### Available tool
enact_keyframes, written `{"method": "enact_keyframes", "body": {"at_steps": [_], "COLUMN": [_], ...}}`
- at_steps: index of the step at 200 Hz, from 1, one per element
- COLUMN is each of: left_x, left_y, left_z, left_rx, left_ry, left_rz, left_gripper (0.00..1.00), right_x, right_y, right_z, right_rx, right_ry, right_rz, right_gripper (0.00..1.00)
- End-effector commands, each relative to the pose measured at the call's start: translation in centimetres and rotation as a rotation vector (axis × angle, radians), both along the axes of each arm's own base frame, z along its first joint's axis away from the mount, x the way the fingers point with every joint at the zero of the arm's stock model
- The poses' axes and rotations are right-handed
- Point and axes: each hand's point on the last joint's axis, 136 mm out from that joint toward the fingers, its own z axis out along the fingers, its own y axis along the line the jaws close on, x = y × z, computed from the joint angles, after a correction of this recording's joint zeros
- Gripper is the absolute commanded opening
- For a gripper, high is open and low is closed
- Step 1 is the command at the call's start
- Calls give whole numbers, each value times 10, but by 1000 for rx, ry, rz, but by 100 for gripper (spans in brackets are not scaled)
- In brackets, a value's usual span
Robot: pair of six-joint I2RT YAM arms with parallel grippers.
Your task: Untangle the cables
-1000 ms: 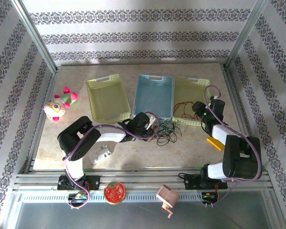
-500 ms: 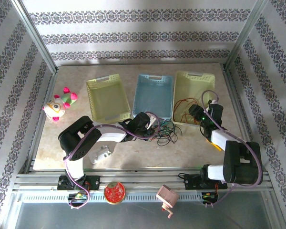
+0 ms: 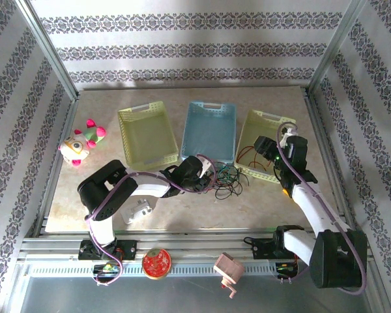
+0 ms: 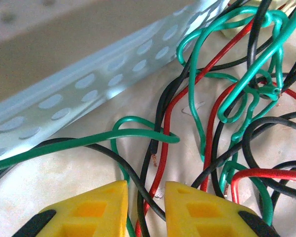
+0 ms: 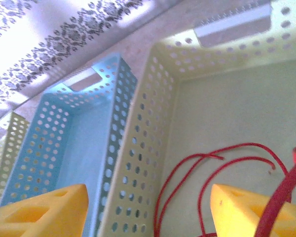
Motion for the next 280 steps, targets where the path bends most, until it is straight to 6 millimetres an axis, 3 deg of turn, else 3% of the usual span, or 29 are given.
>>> {"method": "enact_keyframes", "body": {"at_steps": [1,25,42,68,95,138,151,182,223,241,262,280], "left_x": [-5,-4,-4,-5,-4,-5,-5,-5,-3,-3,-3,-3], "left_y": [-4,-6,-5,-7,-8,-8,-7,-7,-7,-7,-8,-9], "left_z": [11,17,18,17,19,19,19,19,21,22,23,24], "left_rx": [-42,-69,-77,-80,-86,-87,-87,-87,-92,-96,-106,-112], "left_ry": [-24,-44,-48,-43,-44,-42,-42,-43,-51,-54,-62,-69], "left_rz": [-10,-9,-5,-11,-12,-13,-13,-9,1,0,-3,-14], "left_gripper": [26,26,26,26,26,28,28,29,33,34,34,34], "right_x": [-14,-35,-44,-38,-17,10,8,-2,-18,-17,-25,-42], "right_y": [20,54,56,39,25,-7,-13,-25,-41,-17,40,88], "right_z": [4,-2,-10,-18,-18,-47,-55,-70,-55,-41,-29,-32], "right_rx": [-74,-99,-128,-113,-59,2,-43,-124,-222,-217,-206,-203], "right_ry": [41,60,86,119,174,511,613,740,682,560,458,437], "right_rz": [77,192,176,71,14,-112,-128,-157,-221,-124,97,281], "right_gripper": [67,67,68,69,70,72,77,77,77,76,75,74]}}
